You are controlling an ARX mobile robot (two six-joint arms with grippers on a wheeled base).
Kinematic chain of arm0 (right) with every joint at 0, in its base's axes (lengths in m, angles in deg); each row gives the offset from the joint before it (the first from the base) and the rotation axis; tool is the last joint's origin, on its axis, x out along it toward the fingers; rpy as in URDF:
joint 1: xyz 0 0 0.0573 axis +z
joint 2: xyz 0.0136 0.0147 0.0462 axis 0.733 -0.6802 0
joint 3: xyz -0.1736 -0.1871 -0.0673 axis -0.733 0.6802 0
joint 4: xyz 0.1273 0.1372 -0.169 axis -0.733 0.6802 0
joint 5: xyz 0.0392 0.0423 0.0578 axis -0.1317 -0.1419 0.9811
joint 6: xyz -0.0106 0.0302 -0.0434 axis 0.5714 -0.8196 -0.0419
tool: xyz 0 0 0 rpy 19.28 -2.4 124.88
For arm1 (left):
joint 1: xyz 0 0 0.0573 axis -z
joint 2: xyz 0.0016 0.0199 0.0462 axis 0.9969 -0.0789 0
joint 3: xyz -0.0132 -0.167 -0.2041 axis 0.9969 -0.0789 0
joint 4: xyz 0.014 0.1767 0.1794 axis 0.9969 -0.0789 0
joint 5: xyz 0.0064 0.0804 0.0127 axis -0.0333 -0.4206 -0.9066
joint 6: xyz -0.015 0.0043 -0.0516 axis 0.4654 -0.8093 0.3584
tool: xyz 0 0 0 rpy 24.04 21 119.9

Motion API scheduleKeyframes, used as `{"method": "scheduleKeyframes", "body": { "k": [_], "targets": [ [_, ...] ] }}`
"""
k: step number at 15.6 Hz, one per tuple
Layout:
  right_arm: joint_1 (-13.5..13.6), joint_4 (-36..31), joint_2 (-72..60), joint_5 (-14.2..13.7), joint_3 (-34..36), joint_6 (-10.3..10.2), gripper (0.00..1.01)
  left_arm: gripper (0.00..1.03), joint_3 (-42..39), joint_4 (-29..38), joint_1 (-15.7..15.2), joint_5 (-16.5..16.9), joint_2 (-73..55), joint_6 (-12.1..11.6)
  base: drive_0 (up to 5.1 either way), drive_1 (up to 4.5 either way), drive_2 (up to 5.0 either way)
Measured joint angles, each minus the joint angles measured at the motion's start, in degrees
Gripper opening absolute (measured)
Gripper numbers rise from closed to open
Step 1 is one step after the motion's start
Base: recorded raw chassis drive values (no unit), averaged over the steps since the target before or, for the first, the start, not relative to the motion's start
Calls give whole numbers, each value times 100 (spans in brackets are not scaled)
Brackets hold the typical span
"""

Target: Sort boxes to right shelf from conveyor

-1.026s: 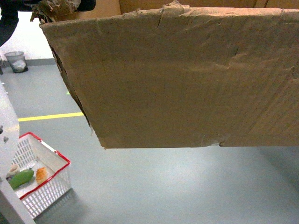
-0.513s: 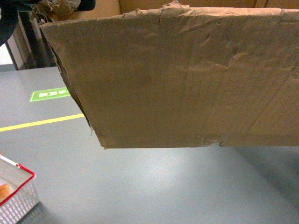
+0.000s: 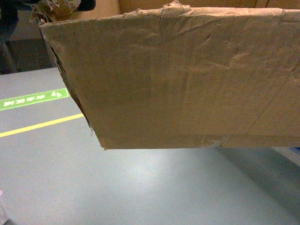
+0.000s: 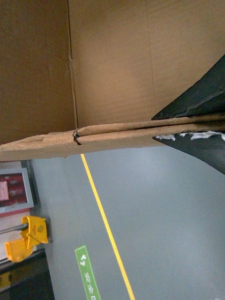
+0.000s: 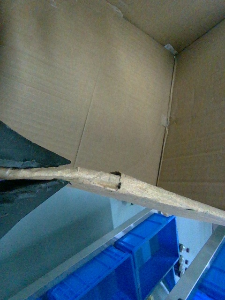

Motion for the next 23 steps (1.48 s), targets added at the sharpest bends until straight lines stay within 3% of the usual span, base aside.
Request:
{"method": "scheduleKeyframes", "body": {
  "k": [23],
  "targets": [
    [0, 0, 0, 0, 0, 0, 2, 2, 2, 2, 0, 0, 0, 0, -150, -150, -150]
  ]
}}
